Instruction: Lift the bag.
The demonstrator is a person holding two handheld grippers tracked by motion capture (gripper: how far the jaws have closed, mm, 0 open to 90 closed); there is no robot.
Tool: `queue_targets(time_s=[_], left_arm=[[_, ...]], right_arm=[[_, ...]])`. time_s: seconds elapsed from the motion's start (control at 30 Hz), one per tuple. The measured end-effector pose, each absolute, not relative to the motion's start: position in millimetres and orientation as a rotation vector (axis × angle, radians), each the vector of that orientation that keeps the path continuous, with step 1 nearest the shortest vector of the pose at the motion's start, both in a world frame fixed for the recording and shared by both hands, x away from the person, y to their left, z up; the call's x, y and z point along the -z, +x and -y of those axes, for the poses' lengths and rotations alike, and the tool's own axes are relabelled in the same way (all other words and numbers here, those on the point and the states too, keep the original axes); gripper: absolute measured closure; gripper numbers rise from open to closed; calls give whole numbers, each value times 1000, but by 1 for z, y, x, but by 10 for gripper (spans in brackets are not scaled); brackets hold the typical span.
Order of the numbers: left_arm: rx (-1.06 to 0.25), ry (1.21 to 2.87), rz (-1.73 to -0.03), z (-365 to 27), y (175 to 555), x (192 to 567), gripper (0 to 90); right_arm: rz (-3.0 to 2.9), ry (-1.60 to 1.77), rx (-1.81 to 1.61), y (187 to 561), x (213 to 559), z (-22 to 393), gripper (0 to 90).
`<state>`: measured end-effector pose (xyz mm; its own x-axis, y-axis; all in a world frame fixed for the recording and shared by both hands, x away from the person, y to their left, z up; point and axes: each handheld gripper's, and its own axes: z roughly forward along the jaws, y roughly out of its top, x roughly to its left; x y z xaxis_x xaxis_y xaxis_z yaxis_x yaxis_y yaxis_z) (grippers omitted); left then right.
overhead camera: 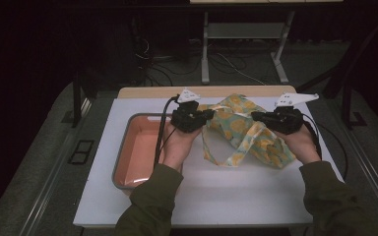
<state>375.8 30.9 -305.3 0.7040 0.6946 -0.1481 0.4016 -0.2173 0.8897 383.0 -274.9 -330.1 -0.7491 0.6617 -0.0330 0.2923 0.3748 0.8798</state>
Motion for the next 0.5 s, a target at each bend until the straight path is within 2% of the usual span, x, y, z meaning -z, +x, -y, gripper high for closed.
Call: queue_targets(time_s=[0.13,0.5], left_arm=[[-358,1883,-870,-25,389,309,886],[-338,2037,-985,14,439,342,881]], right_arm=[[-2251,847,-1306,392,326,275,892],[-2264,1069,-1162,433,365,286,892]])
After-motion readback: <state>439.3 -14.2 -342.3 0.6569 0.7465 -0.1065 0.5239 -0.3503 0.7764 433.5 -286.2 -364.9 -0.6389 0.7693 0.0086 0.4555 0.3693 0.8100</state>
